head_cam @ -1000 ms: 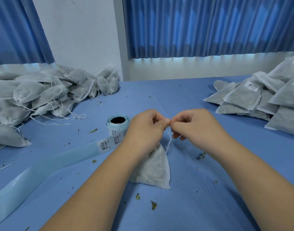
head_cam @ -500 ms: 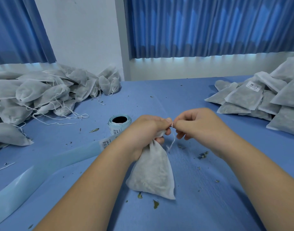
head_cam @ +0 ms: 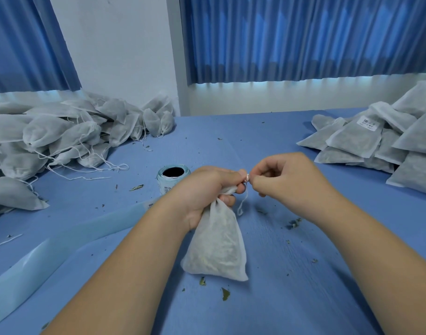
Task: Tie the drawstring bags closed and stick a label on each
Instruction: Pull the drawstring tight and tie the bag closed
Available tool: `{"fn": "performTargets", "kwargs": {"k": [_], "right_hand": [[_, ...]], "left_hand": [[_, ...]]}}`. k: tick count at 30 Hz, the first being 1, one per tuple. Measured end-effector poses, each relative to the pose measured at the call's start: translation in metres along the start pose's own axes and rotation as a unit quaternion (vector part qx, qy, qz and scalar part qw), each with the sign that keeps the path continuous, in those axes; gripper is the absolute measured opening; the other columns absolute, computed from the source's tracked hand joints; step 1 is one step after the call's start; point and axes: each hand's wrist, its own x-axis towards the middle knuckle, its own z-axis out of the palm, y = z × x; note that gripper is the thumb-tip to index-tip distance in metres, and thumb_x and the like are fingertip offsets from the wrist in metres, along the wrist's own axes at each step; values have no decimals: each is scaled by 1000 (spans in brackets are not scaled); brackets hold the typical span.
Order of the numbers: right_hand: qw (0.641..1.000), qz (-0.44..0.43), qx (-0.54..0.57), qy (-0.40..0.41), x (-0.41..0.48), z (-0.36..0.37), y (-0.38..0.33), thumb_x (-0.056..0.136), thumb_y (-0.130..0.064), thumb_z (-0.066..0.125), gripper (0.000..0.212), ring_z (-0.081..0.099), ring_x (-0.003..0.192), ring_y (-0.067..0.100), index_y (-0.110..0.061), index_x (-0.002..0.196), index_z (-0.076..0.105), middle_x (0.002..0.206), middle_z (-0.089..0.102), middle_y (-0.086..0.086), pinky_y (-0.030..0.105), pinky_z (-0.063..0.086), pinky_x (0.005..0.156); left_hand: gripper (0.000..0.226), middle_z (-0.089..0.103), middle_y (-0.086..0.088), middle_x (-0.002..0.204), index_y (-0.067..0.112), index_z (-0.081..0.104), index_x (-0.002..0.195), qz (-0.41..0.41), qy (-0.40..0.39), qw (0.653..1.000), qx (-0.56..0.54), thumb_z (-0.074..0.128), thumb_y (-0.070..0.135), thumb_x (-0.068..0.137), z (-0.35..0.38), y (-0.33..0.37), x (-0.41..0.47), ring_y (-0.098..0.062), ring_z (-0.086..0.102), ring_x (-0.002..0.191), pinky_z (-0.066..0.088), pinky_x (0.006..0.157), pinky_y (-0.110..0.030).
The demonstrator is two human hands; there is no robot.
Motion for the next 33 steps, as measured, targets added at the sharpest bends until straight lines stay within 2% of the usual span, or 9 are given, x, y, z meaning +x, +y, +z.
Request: {"fn": "performTargets", "kwargs": {"k": [4, 8, 11, 14, 18, 23, 26, 28, 33], "right_hand": [[998, -23, -41, 30, 1, 2, 2, 80, -21, 71, 12, 50, 51, 0, -23, 68, 69, 57, 61, -11, 11, 39, 50], [995, -60, -13, 77, -1, -1, -2, 80, -15, 67, 17, 48, 50, -1, -23, 65, 68, 55, 59, -14, 9, 38, 50], [993, -94, 14, 62, -4, -1, -5, 80, -12, 67, 18, 47, 50, 0, -23, 66, 69, 58, 61, -11, 9, 37, 51], [993, -109, -21, 35, -6, 4, -4, 80, -15, 68, 24, 47, 50, 2, -29, 61, 67, 58, 61, -11, 11, 38, 50], [993, -101, -40, 40, -5, 5, -3, 81, -20, 70, 27, 47, 49, 1, -34, 58, 67, 60, 62, -10, 11, 38, 49], [993, -99, -58, 27, -6, 4, -5, 84, -20, 68, 22, 52, 51, -1, -33, 66, 72, 53, 60, -24, 6, 36, 50], [994, -77, -74, 28, -5, 4, -4, 86, -20, 67, 26, 61, 61, 9, -36, 66, 71, 62, 65, -17, 14, 42, 52], [994, -64, -83, 34, -4, 4, -3, 86, -19, 66, 27, 62, 63, 11, -35, 64, 70, 64, 65, -16, 13, 42, 51], [995, -45, -77, 55, -3, 4, -3, 79, -16, 65, 20, 51, 49, 5, -25, 61, 64, 51, 58, -12, 10, 36, 45]], "left_hand": [[24, 53, 3, 68, 11, 60, 75, 15, 28, 999, 12, 58, 20, 98, 1, -1, 1, -7, 34, 42, 27, 47, -21], [22, 55, 3, 69, 12, 59, 79, 29, 60, 998, 5, 55, 19, 99, 4, -1, 1, -7, 34, 42, 25, 52, -25], [26, 55, 3, 66, 12, 58, 74, 37, 65, 997, 5, 55, 19, 99, 5, -1, 0, -7, 34, 40, 26, 51, -25], [30, 53, 5, 59, 10, 57, 72, 42, 59, 997, 11, 54, 19, 100, 5, 0, -1, -6, 35, 39, 29, 46, -20], [31, 50, 5, 58, 9, 56, 70, 48, 58, 997, 24, 55, 20, 99, 6, 0, -2, -7, 34, 40, 25, 52, -26], [32, 50, 7, 52, 9, 56, 67, 60, 61, 995, 48, 57, 19, 98, 8, 1, -3, -7, 34, 40, 29, 40, -17], [31, 52, 8, 51, 10, 59, 66, 71, 70, 993, 61, 59, 19, 97, 6, 0, -3, -7, 35, 40, 31, 40, -16], [29, 56, 8, 55, 11, 61, 67, 85, 80, 991, 72, 61, 19, 95, 6, -1, -2, -7, 37, 41, 33, 41, -16], [22, 66, 6, 68, 15, 68, 70, 111, 102, 984, 98, 67, 21, 92, 8, -5, 2, -8, 40, 43, 39, 45, -17]]}}
